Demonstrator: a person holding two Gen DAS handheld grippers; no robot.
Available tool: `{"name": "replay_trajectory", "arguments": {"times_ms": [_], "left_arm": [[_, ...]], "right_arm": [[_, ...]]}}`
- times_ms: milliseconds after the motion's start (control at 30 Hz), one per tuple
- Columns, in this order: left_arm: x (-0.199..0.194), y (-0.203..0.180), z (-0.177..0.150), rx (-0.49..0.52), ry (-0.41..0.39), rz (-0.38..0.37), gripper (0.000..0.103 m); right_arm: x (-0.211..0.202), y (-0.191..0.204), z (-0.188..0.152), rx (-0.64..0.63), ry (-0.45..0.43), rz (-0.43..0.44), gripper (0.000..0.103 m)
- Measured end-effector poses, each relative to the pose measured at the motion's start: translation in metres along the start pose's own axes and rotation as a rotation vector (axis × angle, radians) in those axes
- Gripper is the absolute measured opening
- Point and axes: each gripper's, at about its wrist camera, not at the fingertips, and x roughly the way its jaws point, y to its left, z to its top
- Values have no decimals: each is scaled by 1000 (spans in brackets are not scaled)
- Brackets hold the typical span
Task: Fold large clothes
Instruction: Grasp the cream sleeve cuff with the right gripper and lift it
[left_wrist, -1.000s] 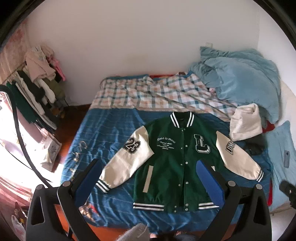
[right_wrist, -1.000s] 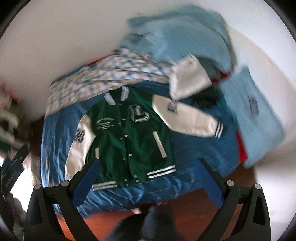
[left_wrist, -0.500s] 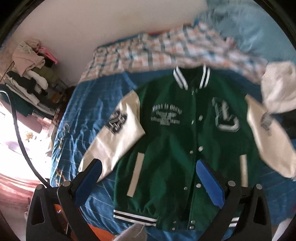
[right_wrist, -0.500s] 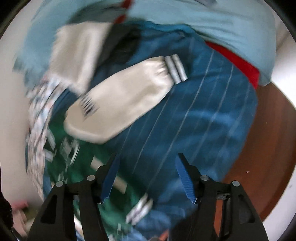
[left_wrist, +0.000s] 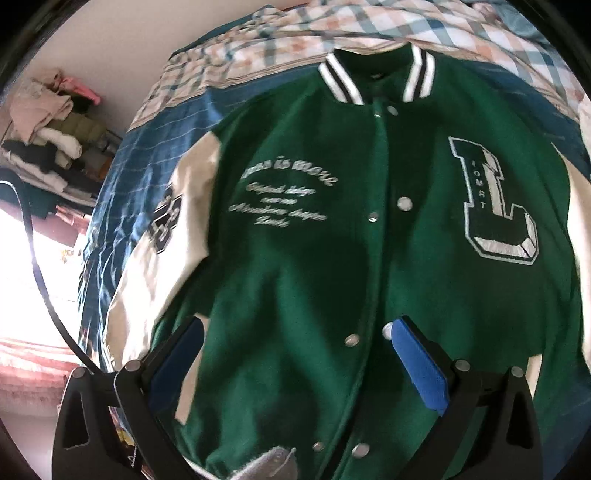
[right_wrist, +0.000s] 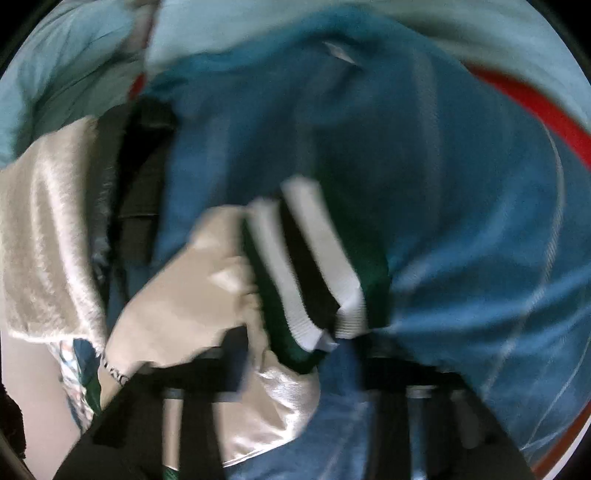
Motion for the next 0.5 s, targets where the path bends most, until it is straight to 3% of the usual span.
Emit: {"name": "replay_trajectory", "arguments": {"times_ms": [67, 267, 400, 500], "left_arm": [[2, -13, 3, 25, -9, -23, 103], [8, -45, 12, 115, -41, -76, 103], [31, -54, 19, 140, -16, -91, 103], [41, -39, 24, 118, -17, -95, 103]], "right_arm": [[-19, 30, 11, -65, -76, -12, 21], [-100, 139, 28, -202, -283, 130, 19], [-135, 215, -1, -314, -286, 227, 19], [-153, 265, -51, -413, -237, 319, 19]]}}
